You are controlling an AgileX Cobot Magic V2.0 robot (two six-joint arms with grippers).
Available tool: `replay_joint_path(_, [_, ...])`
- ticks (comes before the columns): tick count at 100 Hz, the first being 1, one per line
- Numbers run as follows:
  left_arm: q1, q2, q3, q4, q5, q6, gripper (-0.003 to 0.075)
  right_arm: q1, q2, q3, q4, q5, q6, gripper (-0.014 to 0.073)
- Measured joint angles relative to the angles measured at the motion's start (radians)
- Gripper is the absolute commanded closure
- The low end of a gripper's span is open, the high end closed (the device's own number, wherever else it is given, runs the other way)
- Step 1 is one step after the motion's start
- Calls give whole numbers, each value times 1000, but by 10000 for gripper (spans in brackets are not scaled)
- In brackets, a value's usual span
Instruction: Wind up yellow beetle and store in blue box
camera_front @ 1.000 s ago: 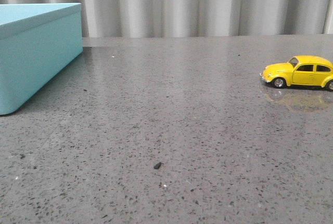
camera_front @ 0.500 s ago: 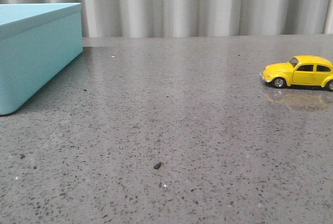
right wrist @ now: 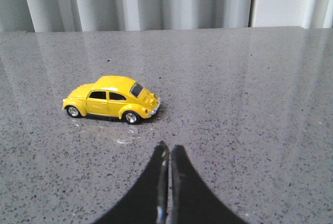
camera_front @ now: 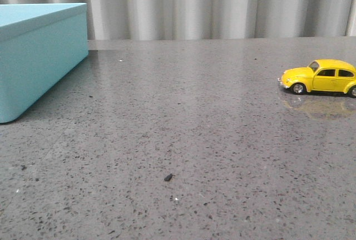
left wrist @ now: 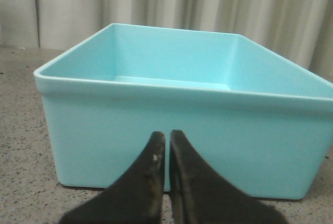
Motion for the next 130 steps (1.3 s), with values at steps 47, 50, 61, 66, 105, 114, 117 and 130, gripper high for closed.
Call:
replay_joint_path(47, [0, 36, -27, -2, 23, 0, 741, 0, 138, -108, 0, 49, 0, 655])
replay_joint_path(50, [0, 44, -31, -2, 25, 0, 741, 0, 150, -115, 0, 55, 0, 655])
replay_joint_path(61, [0, 73, -52, -2, 32, 0, 741, 0, 201, -155, 0, 94, 0, 655])
replay_joint_path(66, [0, 85, -69, -2, 36, 0, 741, 0, 226, -182, 0, 125, 0, 655])
replay_joint_path(105, [0, 249, -284, -2, 153, 0, 741, 15, 595, -569, 0, 520, 0, 655])
replay_joint_path(114, [0, 265, -314, -2, 151, 0, 741, 29, 665, -633, 0, 524, 0, 655])
replay_joint_path(117, [0, 266, -316, -2, 147, 0, 741, 35, 685, -642, 0, 520, 0, 655])
replay_joint_path(130, [0, 266, -322, -2, 137, 0, 741, 49, 753, -692, 11, 524, 0, 655])
